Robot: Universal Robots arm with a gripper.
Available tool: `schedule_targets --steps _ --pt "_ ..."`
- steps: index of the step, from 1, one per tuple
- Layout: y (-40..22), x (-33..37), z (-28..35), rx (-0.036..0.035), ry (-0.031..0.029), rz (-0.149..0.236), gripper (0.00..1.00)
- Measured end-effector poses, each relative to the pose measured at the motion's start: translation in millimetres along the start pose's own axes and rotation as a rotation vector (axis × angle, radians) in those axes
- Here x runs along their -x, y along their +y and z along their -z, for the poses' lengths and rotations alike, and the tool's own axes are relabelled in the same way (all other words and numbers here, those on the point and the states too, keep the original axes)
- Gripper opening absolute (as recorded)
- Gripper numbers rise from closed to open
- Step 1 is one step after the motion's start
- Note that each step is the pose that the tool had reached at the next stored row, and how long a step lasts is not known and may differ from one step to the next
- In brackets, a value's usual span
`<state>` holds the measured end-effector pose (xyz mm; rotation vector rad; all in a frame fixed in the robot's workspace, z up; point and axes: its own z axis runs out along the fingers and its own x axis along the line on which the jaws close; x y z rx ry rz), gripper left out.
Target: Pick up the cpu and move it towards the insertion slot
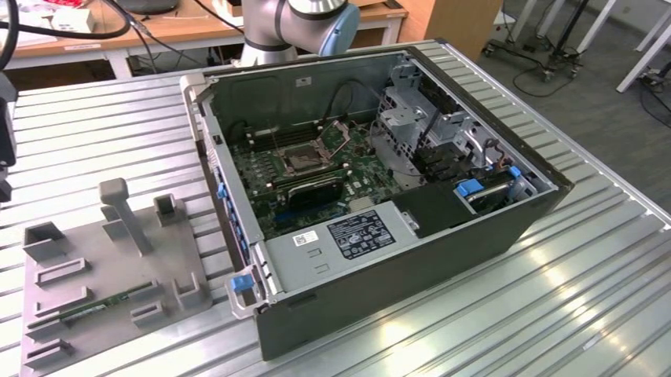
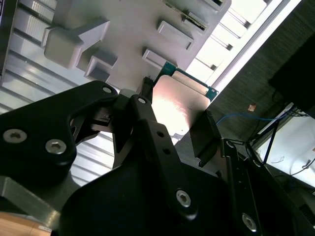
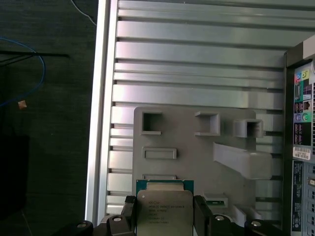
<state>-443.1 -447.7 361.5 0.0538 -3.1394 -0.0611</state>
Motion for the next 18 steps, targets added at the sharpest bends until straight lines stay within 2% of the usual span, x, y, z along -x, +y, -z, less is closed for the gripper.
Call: schedule_targets --steps 18 --pt "0.3 0.0 8.4 0.0001 -0.0002 0.0 0.55"
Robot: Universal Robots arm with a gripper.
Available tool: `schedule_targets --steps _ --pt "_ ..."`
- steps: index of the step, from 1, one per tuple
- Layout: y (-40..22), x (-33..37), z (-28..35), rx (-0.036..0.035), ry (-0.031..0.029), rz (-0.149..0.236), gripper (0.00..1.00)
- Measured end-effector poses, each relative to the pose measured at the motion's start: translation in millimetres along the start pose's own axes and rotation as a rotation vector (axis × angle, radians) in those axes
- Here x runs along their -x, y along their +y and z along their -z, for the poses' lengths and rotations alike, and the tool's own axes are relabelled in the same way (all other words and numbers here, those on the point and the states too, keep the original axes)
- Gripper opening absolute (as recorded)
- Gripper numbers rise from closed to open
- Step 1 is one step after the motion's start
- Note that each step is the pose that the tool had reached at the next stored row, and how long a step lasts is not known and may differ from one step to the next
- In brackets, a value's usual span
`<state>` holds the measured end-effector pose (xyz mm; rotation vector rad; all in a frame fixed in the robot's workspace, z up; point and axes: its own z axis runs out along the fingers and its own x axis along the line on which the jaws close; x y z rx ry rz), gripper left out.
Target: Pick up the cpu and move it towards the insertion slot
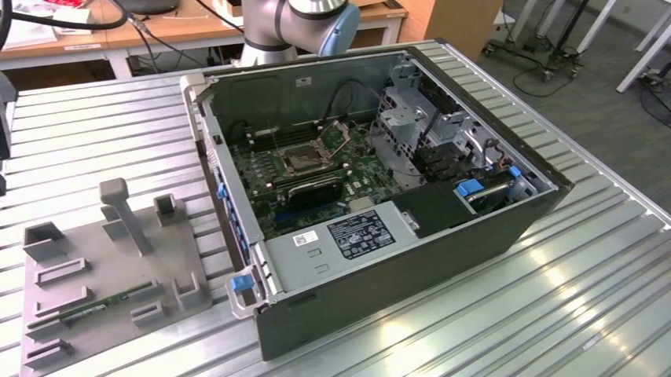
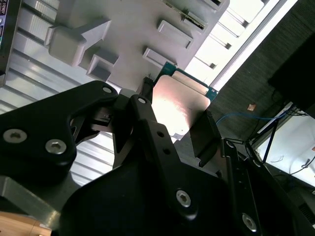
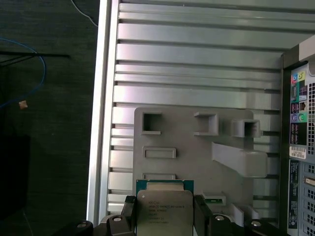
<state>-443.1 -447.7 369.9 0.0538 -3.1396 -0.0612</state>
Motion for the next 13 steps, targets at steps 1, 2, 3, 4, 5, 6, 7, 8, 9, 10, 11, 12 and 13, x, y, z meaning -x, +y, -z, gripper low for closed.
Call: schedule_targets --steps 1,2,3,4,5,6,7,8,9,10,11,12,13 --pt "0.0 0.0 0.0 0.0 -0.0001 0.0 0.55" --pt "0.0 0.6 0.3 -0.0001 0.0002 0.0 0.55" --pt "-0.1 2.3 0.3 -0.0001 0.0002 0.0 0.55" --pt "-0.1 2.5 0.3 -0.0001 0.0001 0.0 0.55" --pt "-0.1 2.6 0.2 0.0 0.0001 0.0 0.55" --pt "-0.1 2.8 0.3 -0.0001 0.0001 0.0 0.55" --pt "-0.1 3.0 0.3 -0.0001 0.0001 0.0 0.55" --pt "-0.1 3.2 0.3 -0.0001 0.0002 0.0 0.55" --pt "-0.1 3.5 0.3 -0.0001 0.0002 0.0 0.55" --pt "-0.1 3.9 0.4 -0.0002 0.0003 0.0 0.55" --pt "-0.1 4.2 0.3 -0.0001 0.0002 0.0 0.55" --pt "-0.1 4.6 0.3 -0.0001 0.0002 0.0 0.55" --pt "-0.2 5.1 0.4 -0.0001 0.0002 0.0 0.55"
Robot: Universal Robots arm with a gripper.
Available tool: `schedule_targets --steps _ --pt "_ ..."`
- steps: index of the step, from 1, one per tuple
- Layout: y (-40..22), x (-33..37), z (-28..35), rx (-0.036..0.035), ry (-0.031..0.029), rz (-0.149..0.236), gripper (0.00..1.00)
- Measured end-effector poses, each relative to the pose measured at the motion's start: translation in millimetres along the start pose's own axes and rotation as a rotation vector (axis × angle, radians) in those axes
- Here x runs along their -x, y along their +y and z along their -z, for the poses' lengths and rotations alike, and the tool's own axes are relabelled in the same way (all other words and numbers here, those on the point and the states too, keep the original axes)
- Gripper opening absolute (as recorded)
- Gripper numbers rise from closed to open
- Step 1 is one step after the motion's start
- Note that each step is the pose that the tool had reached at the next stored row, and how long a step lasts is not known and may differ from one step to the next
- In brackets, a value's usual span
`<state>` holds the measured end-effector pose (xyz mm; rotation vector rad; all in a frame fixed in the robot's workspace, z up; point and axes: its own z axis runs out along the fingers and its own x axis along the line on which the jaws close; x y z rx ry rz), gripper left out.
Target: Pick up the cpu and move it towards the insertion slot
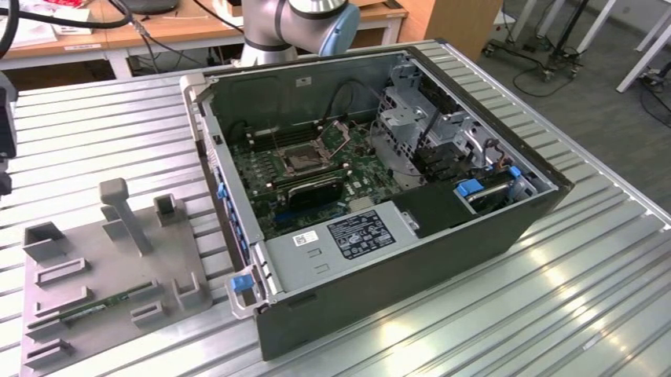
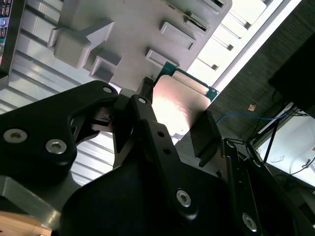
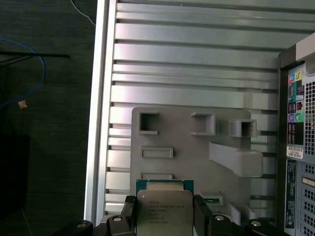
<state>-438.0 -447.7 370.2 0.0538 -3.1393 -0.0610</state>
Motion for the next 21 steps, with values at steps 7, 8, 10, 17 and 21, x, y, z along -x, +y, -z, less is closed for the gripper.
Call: schedule_targets --steps 7,8,10,17,21 --pt "-0.1 4.0 0.0 0.0 0.0 0.0 0.55" --pt "-0.2 4.5 -0.1 0.0 -0.0001 0.0 0.55" --pt "-0.2 4.9 -0.1 0.0001 -0.0002 0.0 0.55" --pt "-0.1 5.1 1.9 0.0 0.0 0.0 0.55" --pt "0.0 5.0 4.5 0.0001 -0.0002 0.0 0.55"
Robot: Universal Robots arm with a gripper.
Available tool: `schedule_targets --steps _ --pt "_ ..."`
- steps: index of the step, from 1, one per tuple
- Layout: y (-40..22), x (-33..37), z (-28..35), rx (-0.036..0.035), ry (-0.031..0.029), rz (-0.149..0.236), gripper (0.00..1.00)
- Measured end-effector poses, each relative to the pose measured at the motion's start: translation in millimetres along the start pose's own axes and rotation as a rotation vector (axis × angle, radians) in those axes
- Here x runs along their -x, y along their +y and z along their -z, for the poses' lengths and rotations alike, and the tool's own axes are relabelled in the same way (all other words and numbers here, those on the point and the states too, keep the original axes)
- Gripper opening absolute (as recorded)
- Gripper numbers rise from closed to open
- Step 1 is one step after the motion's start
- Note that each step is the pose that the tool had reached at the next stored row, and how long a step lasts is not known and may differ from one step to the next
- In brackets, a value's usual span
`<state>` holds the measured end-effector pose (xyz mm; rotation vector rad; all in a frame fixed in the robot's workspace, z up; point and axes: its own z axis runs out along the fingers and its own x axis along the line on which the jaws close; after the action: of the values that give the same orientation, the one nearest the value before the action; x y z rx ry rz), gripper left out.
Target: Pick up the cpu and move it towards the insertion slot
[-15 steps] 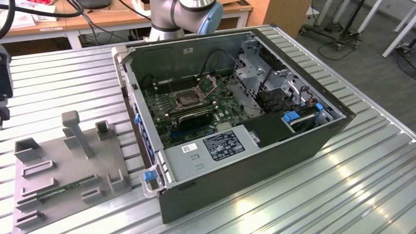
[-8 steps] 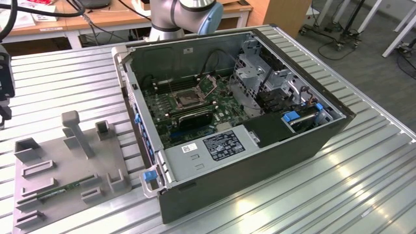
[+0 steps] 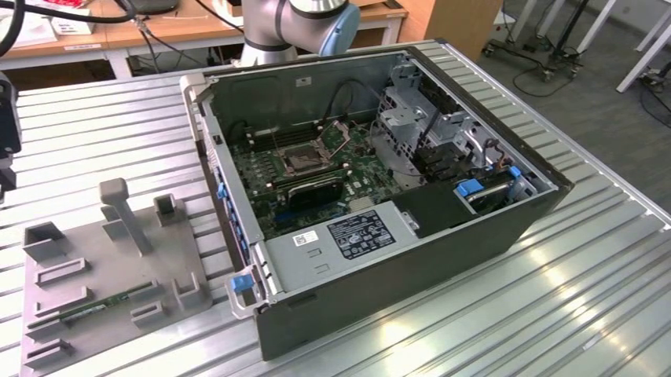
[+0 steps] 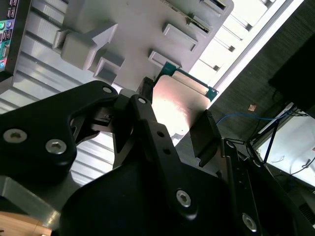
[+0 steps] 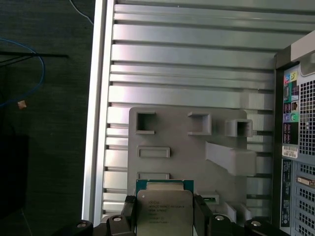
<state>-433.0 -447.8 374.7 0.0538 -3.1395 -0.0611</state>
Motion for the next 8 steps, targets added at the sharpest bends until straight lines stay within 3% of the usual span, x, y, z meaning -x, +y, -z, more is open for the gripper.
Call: schedule_targets --steps 8 --pt "0.1 0.1 0.6 -0.0001 0.0002 0.0 0.55"
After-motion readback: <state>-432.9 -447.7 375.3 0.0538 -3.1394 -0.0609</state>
